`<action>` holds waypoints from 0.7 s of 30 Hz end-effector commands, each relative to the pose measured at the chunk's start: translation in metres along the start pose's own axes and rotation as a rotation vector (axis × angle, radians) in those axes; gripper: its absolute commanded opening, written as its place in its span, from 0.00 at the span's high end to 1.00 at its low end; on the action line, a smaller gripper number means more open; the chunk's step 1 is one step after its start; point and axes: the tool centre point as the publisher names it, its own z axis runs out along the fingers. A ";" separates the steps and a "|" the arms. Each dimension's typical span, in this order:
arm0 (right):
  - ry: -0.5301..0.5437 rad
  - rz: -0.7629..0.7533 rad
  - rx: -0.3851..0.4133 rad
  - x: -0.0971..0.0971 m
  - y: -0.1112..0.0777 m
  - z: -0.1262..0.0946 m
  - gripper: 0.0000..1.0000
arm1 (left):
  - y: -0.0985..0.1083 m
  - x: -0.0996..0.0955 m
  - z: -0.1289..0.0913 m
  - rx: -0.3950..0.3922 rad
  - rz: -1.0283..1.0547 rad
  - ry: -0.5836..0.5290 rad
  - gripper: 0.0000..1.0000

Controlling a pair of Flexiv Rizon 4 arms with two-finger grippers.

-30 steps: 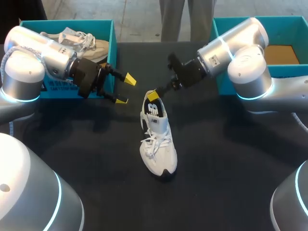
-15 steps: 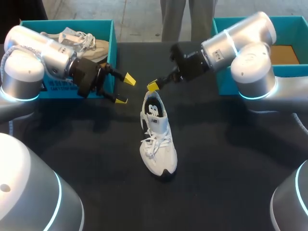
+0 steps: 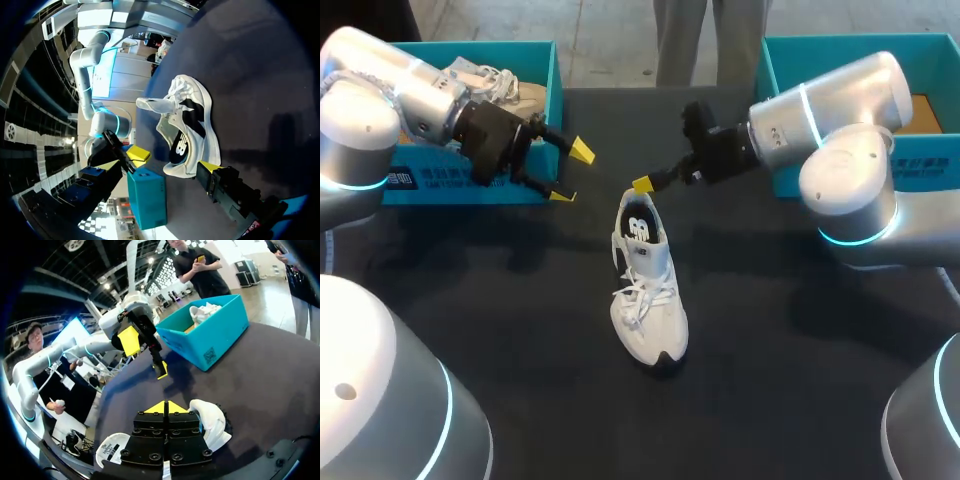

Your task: Take the shoe out of the shoebox, open the shoe tongue, remove and reinsert the insole, then place the shoe into the shoebox

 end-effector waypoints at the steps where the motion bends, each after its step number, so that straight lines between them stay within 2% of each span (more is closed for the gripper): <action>1: -0.031 0.001 -0.004 0.005 -0.003 -0.002 1.00 | -0.004 -0.005 -0.008 0.014 -0.001 0.006 0.00; 8: -0.031 0.001 -0.004 0.005 -0.003 -0.002 1.00 | -0.012 -0.008 -0.025 0.049 -0.026 0.029 0.00; 15: -0.031 0.001 -0.004 0.005 -0.003 -0.002 1.00 | -0.021 -0.022 -0.052 0.040 -0.024 0.054 0.00; 21: -0.285 0.161 0.071 0.011 -0.003 -0.002 1.00 | -0.023 -0.031 -0.071 0.020 -0.015 0.065 0.00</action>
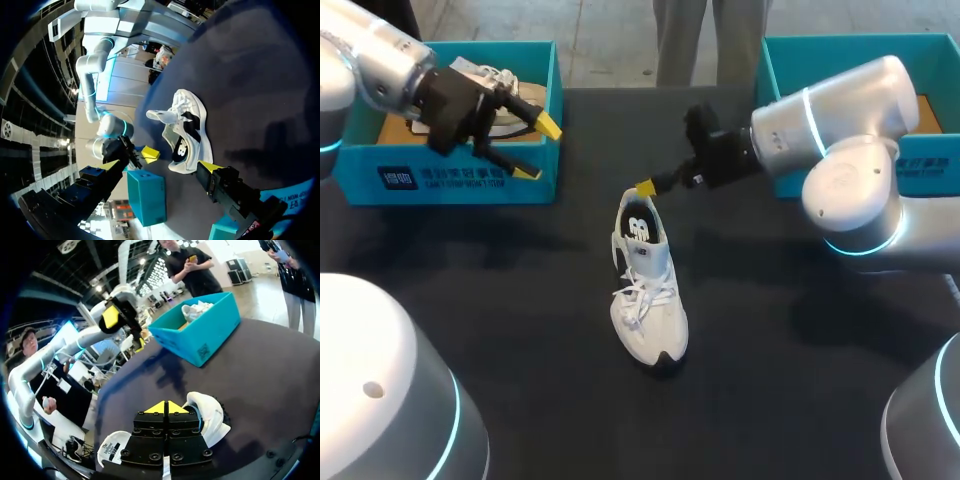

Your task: Take the shoe out of the shoebox, open the shoe tongue, remove and reinsert the insole, then place the shoe into the shoebox

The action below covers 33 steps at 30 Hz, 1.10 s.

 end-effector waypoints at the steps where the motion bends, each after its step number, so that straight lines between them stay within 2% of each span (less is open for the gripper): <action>1: -0.273 0.099 0.082 0.015 0.005 0.000 1.00 | -0.008 -0.006 -0.012 -0.014 0.004 0.020 0.00; 3: -0.384 0.115 0.123 0.019 0.005 -0.002 1.00 | -0.008 -0.006 -0.015 -0.014 0.003 0.024 0.00; 9: -0.693 0.173 0.362 0.028 0.006 -0.006 1.00 | -0.006 -0.007 -0.021 -0.012 0.001 0.033 0.00; 16: -0.851 0.211 0.532 0.030 0.003 -0.006 1.00 | -0.002 -0.009 -0.023 -0.007 0.003 0.034 0.00; 23: -0.968 0.240 0.620 0.033 -0.002 -0.009 1.00 | -0.003 -0.014 -0.026 0.013 -0.002 0.038 0.00; 33: -1.031 0.279 0.641 0.037 -0.011 -0.013 1.00 | -0.005 -0.023 -0.046 -0.001 -0.001 0.056 0.00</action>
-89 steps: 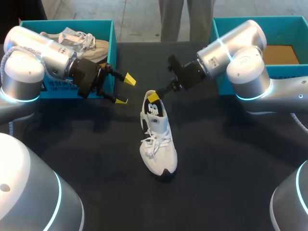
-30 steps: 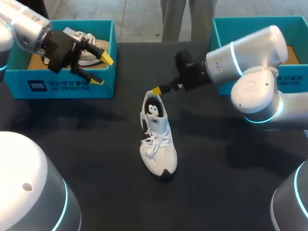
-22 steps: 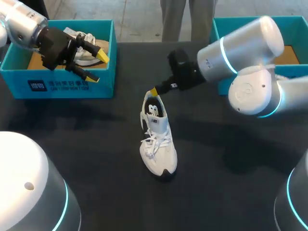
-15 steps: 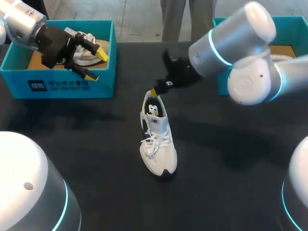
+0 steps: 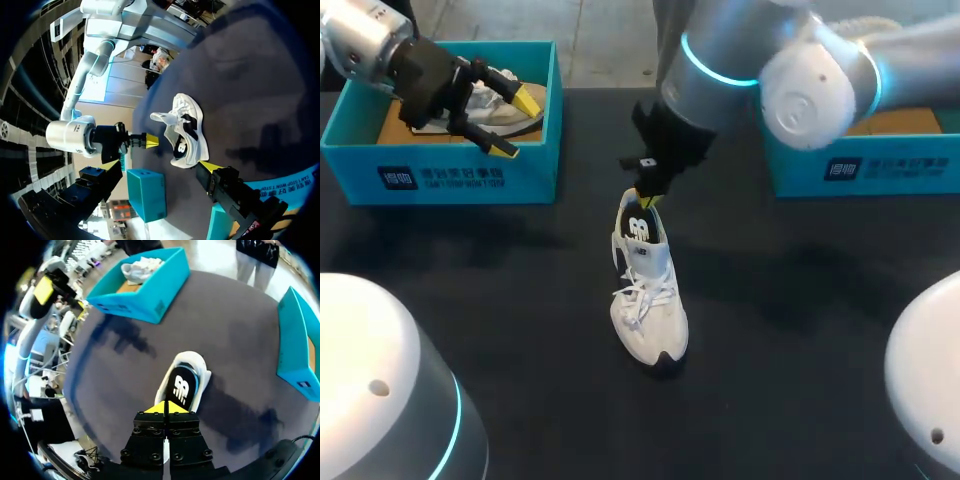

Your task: Take the shoe out of the shoebox, open the shoe tongue, remove and reinsert the insole, then place the shoe into the shoebox

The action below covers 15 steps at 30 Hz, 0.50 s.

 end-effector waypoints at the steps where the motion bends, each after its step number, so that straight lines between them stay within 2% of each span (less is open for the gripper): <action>1: -0.519 0.037 0.107 0.005 0.003 -0.003 1.00 | -0.003 -0.004 -0.008 -0.007 0.001 0.015 0.00; 15: -0.521 0.040 0.109 0.005 0.002 -0.004 1.00 | 0.002 -0.004 -0.006 0.018 0.006 0.007 0.00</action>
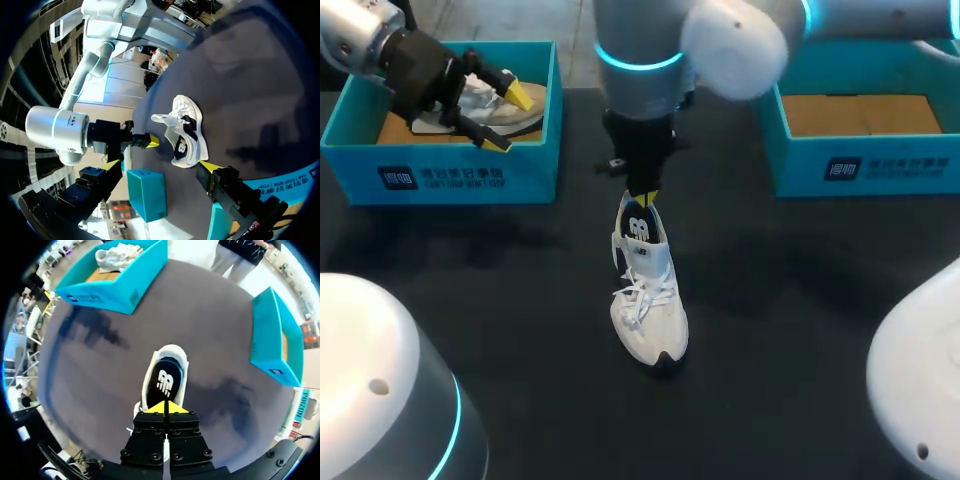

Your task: Take the shoe out of the shoebox, open the shoe tongue, remove and reinsert the insole, then place the shoe into the shoebox

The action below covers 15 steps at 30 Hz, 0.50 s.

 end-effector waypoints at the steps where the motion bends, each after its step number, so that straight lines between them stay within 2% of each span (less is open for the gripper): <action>1: -0.192 0.001 0.002 0.004 0.001 -0.001 1.00 | 0.006 0.002 0.002 0.015 0.001 -0.003 0.00; 7: -0.192 0.001 0.002 0.004 0.001 -0.001 1.00 | 0.005 0.004 0.000 0.020 0.005 -0.010 0.00; 15: -0.107 0.189 -0.080 0.005 0.000 0.018 1.00 | -0.002 0.008 -0.005 0.019 0.002 -0.013 0.00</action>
